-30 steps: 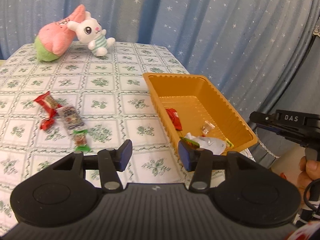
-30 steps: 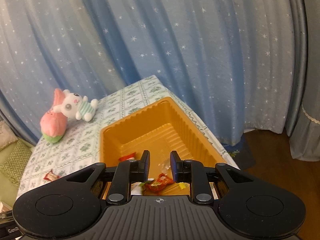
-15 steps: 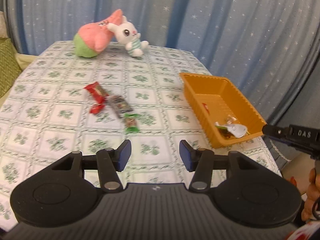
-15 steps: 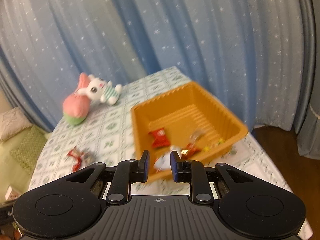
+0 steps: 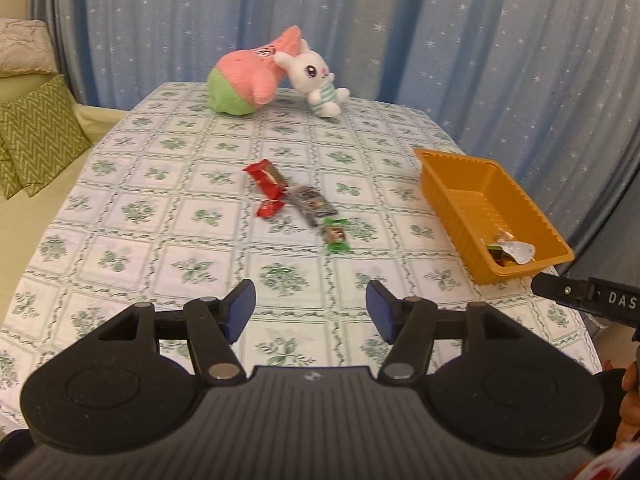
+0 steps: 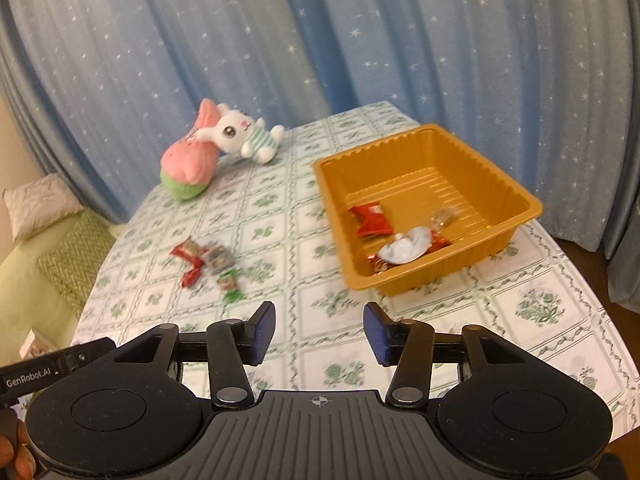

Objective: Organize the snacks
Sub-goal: 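Pull both tools back from the tray toward the remaining candies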

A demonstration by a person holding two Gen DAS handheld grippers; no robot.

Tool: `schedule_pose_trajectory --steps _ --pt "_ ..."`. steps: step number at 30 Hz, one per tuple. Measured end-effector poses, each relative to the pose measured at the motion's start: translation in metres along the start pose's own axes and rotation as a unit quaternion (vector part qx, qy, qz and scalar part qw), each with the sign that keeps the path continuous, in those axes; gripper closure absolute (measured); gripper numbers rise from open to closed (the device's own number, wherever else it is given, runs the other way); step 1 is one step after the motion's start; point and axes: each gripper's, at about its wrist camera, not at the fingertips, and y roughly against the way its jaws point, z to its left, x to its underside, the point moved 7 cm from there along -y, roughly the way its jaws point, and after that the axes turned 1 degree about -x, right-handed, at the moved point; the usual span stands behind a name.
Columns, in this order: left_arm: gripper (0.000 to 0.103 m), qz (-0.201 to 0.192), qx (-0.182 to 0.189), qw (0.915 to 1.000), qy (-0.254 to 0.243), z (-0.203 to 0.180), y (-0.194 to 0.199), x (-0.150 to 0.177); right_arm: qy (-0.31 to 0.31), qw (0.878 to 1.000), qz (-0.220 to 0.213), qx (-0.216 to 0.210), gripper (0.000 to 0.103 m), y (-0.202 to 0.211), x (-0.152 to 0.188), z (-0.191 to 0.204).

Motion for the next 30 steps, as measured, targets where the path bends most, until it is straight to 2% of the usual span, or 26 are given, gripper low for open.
schedule_pose_trajectory --steps 4,10,21,30 --pt "0.037 -0.004 -0.009 0.9999 0.005 0.01 0.004 -0.002 0.013 1.0 0.005 -0.005 0.046 -0.002 0.004 0.013" --pt "0.032 -0.006 -0.019 0.9998 0.003 0.018 0.005 -0.004 0.023 1.0 0.011 -0.009 0.044 -0.005 0.006 0.025" --pt "0.032 -0.004 -0.015 0.9999 0.006 0.027 -0.001 -0.007 0.043 0.999 0.019 -0.017 0.043 -0.02 0.009 0.045" --pt "0.028 0.005 -0.011 0.9999 -0.004 0.035 -0.026 -0.022 0.08 0.996 0.028 -0.021 0.043 -0.052 0.008 0.064"
